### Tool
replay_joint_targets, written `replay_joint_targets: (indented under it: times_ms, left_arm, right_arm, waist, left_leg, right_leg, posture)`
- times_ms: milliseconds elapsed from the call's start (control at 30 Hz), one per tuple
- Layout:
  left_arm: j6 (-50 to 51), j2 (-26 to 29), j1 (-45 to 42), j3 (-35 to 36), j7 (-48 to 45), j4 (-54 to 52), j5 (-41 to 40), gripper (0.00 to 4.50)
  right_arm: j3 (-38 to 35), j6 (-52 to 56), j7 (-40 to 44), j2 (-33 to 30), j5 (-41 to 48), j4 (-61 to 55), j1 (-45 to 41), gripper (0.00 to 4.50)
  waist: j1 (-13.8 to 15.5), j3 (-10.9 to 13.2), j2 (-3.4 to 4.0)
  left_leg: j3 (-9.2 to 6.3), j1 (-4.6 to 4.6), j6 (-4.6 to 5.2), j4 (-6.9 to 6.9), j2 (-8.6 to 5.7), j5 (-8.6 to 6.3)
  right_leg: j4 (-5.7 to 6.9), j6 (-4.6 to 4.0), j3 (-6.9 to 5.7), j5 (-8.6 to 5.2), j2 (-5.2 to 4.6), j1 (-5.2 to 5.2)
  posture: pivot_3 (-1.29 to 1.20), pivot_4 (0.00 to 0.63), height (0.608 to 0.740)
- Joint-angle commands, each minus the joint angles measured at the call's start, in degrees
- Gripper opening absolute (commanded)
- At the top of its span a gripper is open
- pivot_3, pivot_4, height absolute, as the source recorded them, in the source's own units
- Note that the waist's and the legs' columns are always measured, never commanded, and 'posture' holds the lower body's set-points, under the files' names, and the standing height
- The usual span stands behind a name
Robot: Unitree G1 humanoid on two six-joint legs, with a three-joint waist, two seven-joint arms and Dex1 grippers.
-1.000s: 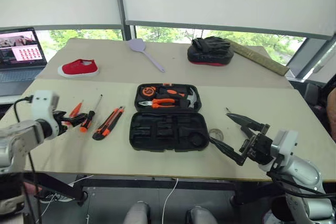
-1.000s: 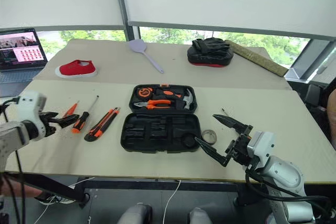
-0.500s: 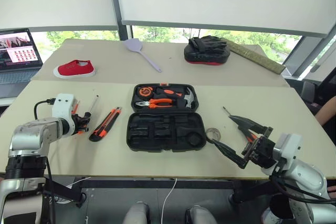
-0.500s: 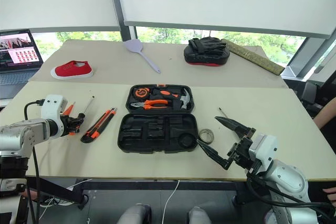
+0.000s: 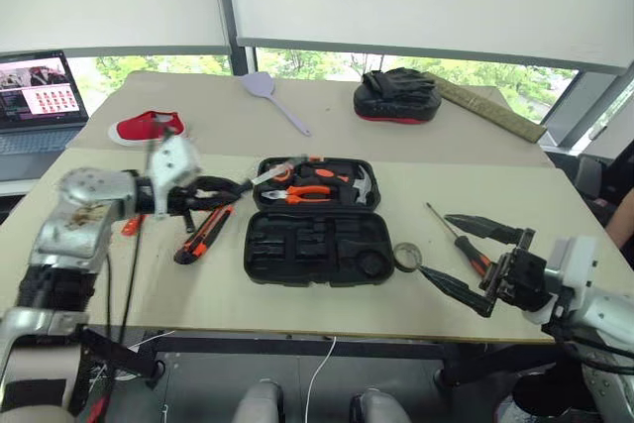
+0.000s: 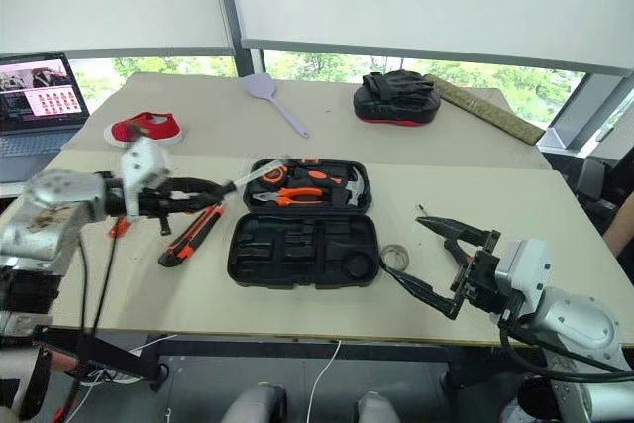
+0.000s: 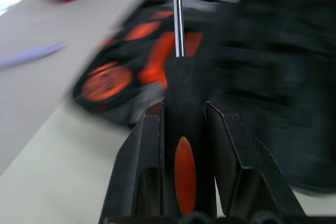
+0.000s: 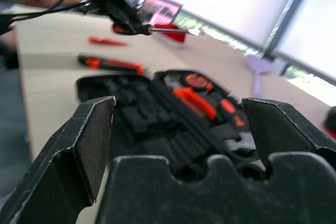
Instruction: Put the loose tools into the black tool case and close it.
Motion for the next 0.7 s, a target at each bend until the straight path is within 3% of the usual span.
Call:
replay_joint_targets:
  times_ms: [33, 100, 400, 700]
  left_arm:
    - [-7.62, -3.41, -5.38, -9.71, 2.64, 3.45, 14.10, 0.75]
    - [-10.42, -5.49, -7.45, -11.88, 5.80, 6.68, 18.54, 0.75]
    - [-12.74, -12.67, -11.64, -13.31, 10.14, 16.21, 23.81, 0.75]
    - [-12.74, -13.95, -11.87, -13.50, 11.28, 18.61, 26.17, 0.75]
  right_arm:
    - [-1.03, 0.82, 1.98, -1.42, 0.45, 0.78, -2.37, 4.50]
    - [-0.93, 1.31, 2.24, -1.54, 0.41, 0.97, -3.23, 4.50]
    - [-1.10, 1.31, 0.87, 0.58, -0.97, -1.31, -1.37, 4.50]
    - [-1.24, 1.51, -0.73, 1.95, -1.61, -3.68, 1.19, 4.50]
  waist:
    - [0.22, 0.00, 0.00]
    - [0.06, 0.01, -0.02]
    - [0.23, 0.02, -0.02]
    - [0.32, 0.01, -0.01]
  left_leg:
    - [0.00, -0.06, 0.01, 0.06, 0.01, 0.00]
    - [0.00, -0.20, 0.02, 0.13, 0.06, 0.00]
    - [-0.01, -0.35, 0.15, 0.42, 0.08, -0.07]
    - [-0.02, -0.36, 0.15, 0.57, 0.07, -0.07]
  right_leg:
    - [0.01, 0.28, 0.01, 0.14, 0.05, -0.02]
    - [0.02, 0.52, 0.04, 0.10, 0.14, -0.13]
    - [0.12, 0.68, 0.10, 0.09, 0.18, -0.22]
    - [0.14, 0.76, 0.11, 0.14, 0.17, -0.15]
  posture:
    - [0.00, 0.150, 0.740]
    - [0.00, 0.150, 0.740]
    - [0.00, 0.150, 0.740]
    - [0.00, 0.150, 0.740]
